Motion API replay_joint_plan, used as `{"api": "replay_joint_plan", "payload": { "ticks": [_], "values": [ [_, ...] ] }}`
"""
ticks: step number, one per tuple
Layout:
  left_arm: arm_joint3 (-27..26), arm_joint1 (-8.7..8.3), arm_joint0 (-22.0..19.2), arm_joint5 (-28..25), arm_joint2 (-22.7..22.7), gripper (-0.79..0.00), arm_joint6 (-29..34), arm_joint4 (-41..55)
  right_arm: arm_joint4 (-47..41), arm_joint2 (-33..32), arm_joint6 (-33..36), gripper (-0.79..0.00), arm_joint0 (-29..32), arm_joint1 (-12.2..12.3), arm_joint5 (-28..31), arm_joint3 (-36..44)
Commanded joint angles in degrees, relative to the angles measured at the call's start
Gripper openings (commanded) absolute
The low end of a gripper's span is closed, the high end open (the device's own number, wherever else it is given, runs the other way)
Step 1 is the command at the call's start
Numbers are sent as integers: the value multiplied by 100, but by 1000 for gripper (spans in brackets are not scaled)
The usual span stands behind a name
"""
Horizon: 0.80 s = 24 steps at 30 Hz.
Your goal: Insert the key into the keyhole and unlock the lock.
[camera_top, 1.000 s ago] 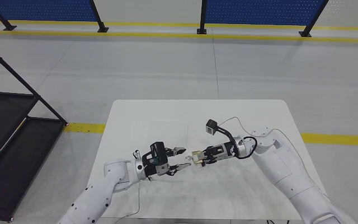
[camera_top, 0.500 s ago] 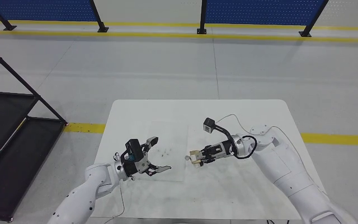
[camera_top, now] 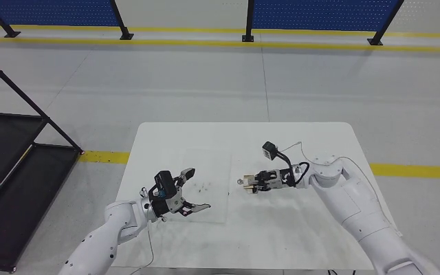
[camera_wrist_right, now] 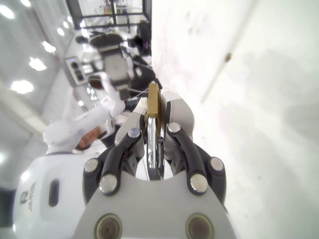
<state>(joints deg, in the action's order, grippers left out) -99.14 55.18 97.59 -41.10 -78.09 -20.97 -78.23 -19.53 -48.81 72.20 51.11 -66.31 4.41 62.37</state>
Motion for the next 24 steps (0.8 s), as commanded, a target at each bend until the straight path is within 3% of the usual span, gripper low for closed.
{"api": "replay_joint_plan", "payload": {
  "ticks": [1, 11, 24],
  "values": [
    [0, 0, 0, 0, 0, 0, 0, 0, 228, 7, -206, -785, 7, 10, -63, -52],
    [0, 0, 0, 0, 0, 0, 0, 0, 1038, 231, -554, -785, -76, -2, -690, -360],
    [0, 0, 0, 0, 0, 0, 0, 0, 1405, 383, -691, -785, -180, -55, -979, -587]
  ]
}}
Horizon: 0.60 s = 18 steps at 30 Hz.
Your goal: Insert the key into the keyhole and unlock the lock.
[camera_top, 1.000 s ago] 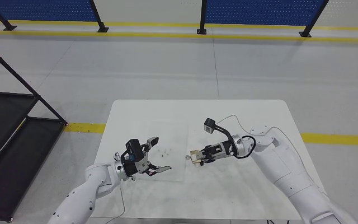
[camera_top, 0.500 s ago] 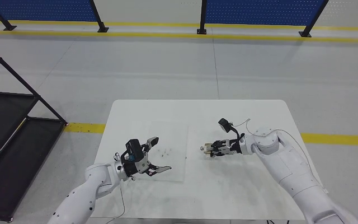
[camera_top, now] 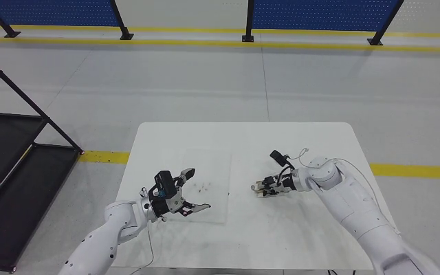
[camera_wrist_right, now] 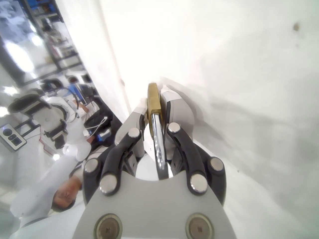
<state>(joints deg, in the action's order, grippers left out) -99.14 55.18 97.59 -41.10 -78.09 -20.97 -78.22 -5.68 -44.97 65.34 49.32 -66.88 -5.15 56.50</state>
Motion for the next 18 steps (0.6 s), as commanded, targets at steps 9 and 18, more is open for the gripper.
{"api": "replay_joint_plan", "payload": {
  "ticks": [9, 18],
  "values": [
    [0, 0, 0, 0, 0, 0, 0, 0, 155, -46, -70, -456, 43, 24, -197, 148],
    [0, 0, 0, 0, 0, 0, 0, 0, 356, -196, -223, 0, 148, 99, -386, 407]
  ]
}}
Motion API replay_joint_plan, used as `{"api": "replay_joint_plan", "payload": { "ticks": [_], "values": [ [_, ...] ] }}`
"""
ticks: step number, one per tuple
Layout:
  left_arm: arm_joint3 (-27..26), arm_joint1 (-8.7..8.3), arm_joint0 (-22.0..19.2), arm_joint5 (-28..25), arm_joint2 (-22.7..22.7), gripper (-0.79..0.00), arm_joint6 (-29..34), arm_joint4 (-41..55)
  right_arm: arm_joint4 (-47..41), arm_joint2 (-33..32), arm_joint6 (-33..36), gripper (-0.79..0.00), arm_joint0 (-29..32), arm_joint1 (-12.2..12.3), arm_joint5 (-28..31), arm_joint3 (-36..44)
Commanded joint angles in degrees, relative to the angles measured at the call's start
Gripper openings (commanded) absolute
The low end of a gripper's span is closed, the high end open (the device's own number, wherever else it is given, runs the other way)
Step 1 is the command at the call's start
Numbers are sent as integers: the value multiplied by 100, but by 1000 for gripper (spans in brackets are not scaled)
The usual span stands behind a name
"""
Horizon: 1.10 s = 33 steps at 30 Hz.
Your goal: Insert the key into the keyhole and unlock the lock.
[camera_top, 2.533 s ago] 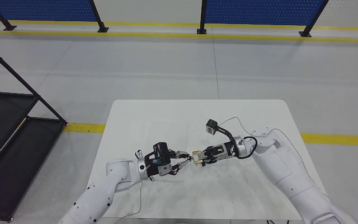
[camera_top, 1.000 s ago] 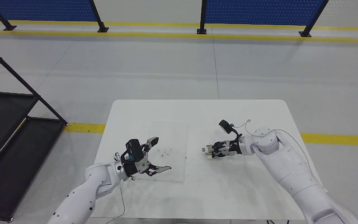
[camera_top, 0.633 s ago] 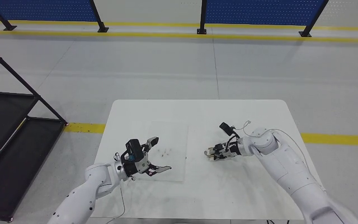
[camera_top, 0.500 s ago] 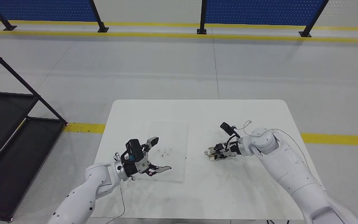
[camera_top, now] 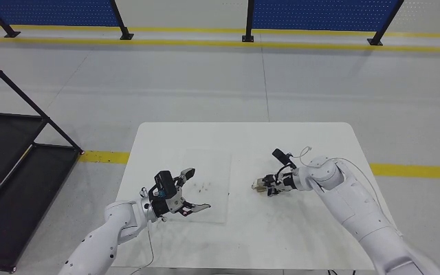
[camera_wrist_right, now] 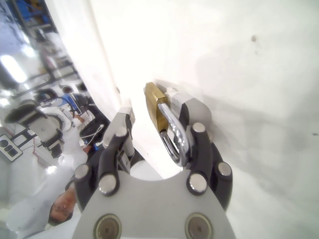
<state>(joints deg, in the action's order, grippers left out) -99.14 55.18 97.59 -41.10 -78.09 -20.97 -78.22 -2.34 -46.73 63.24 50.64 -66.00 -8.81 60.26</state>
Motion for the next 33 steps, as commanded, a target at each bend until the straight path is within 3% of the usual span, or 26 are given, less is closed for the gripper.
{"api": "replay_joint_plan", "payload": {
  "ticks": [1, 8, 20, 33],
  "values": [
    [0, 0, 0, 0, 0, 0, 0, 0, 32, -56, -26, 0, 35, 25, -36, 76],
    [0, 0, 0, 0, 0, 0, 0, 0, 399, -546, -336, 0, 319, 243, -260, 840],
    [0, 0, 0, 0, 0, 0, 0, 0, 1188, -2087, -889, 0, 1909, 766, -166, 3865],
    [0, 1, 0, 3, -1, 0, 1, 0, 1194, -2089, -894, 0, 1911, 765, -166, 3863]
  ]
}}
